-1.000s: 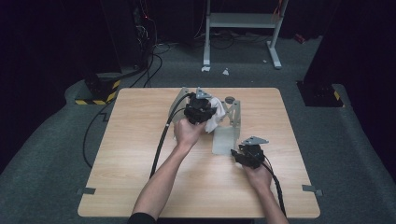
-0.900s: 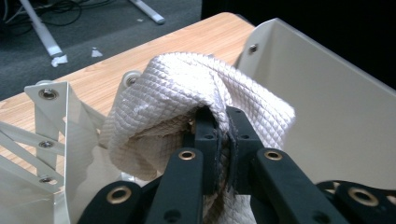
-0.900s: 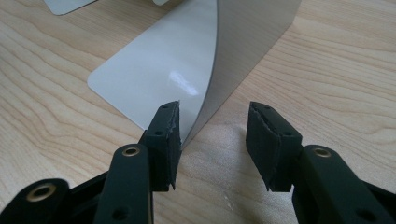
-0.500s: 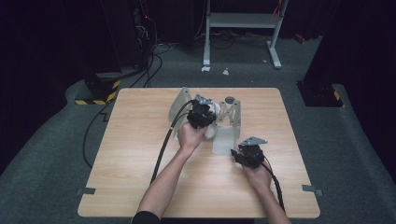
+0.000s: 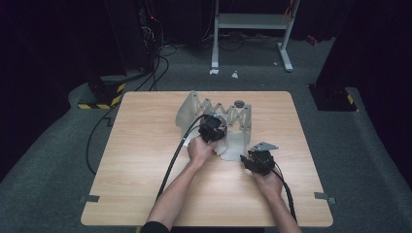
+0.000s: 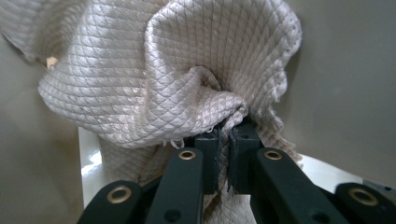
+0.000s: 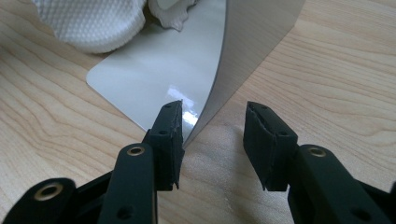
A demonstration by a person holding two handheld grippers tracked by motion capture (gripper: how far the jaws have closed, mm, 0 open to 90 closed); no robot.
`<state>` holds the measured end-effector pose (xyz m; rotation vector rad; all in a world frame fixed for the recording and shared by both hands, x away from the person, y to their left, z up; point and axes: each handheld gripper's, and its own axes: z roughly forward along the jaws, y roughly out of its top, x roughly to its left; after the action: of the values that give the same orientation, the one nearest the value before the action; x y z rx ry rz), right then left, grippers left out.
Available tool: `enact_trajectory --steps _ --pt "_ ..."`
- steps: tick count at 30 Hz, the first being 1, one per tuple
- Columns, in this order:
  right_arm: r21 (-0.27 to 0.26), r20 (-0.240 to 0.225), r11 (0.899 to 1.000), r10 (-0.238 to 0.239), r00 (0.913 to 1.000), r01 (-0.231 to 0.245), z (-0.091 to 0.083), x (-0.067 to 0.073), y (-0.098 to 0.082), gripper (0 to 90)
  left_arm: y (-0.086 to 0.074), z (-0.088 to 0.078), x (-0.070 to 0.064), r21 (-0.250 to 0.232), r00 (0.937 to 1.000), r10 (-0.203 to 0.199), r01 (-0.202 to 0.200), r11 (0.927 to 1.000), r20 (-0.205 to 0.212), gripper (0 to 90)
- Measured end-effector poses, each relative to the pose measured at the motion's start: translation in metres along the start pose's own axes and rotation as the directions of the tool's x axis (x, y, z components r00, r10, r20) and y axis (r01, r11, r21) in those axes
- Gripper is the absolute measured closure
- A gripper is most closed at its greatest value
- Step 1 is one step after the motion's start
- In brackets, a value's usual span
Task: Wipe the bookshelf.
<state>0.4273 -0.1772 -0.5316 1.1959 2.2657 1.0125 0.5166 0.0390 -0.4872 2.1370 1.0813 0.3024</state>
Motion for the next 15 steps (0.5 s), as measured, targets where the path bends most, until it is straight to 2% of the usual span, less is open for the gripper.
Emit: enact_trajectory --steps 2,5,9,11,13,15 --pt "0.0 0.0 1.0 0.0 1.0 0.0 0.0 0.0 0.0 57.5 0.003 -0.008 -0.002 -0.023 0.9999 0.01 -0.01 0.9997 0.002 84.5" --pt "0.001 0.0 1.0 0.0 1.0 0.0 0.0 0.0 0.0 57.6 0.013 -0.032 -0.005 -0.097 0.9996 0.019 -0.017 0.9951 0.02 84.5" --pt "0.0 0.001 1.0 -0.001 1.0 0.001 0.0 0.0 0.0 57.5 0.03 -0.067 -0.009 -0.184 0.9983 0.029 -0.019 0.9827 0.05 84.5" --pt "0.002 0.002 1.0 0.004 1.0 -0.004 0.0 0.0 0.0 57.5 0.035 -0.083 -0.013 -0.217 0.9974 0.05 -0.038 0.9753 0.051 84.4" --pt "0.001 0.001 1.0 0.003 1.0 -0.003 0.001 0.0 0.001 57.5 0.036 -0.094 -0.017 -0.231 0.9963 0.072 -0.059 0.9711 0.046 84.4" --pt "0.002 0.001 1.0 0.004 1.0 -0.004 0.001 0.0 0.001 57.5 0.034 -0.096 -0.02 -0.215 0.9952 0.09 -0.08 0.9733 0.037 84.4"
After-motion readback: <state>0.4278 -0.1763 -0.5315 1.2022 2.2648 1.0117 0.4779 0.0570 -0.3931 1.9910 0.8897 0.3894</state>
